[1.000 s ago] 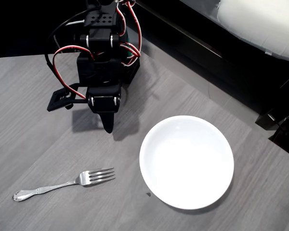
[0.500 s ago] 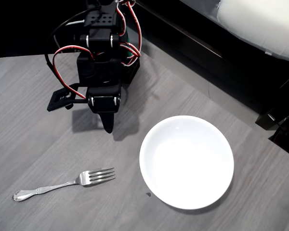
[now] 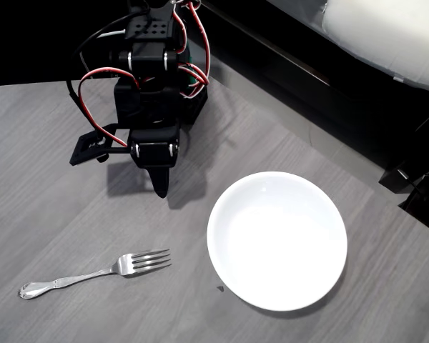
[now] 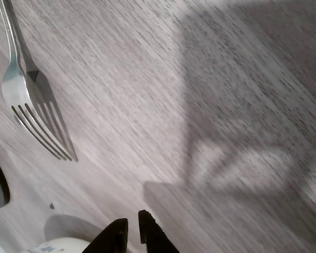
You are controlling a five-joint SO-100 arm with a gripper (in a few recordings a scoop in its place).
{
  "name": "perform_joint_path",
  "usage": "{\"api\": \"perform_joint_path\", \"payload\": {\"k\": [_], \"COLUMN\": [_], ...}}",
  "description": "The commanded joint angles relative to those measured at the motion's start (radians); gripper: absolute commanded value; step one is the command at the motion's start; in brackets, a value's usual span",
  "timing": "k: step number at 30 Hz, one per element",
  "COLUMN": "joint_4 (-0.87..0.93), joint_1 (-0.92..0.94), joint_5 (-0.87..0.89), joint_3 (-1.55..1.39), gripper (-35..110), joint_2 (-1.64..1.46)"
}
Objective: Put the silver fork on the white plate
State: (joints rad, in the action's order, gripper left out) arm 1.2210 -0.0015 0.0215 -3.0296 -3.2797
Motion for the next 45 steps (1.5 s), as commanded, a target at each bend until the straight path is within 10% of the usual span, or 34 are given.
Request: {"api": "perform_joint_path", "payload": {"k": [1,22,33,45], "joint_4": [-0.003,-0.058,0.048,0.046], "joint_1": [0.002,0.110,0.221,0.235], "joint_5": [0.003,-0.118,-0.279,-0.414], "joint_3": [-0.002,0.107,1.192,1.301], "gripper": [0,0,0,20], "joint_2": [-0.029,0.002,1.483,1.804]}}
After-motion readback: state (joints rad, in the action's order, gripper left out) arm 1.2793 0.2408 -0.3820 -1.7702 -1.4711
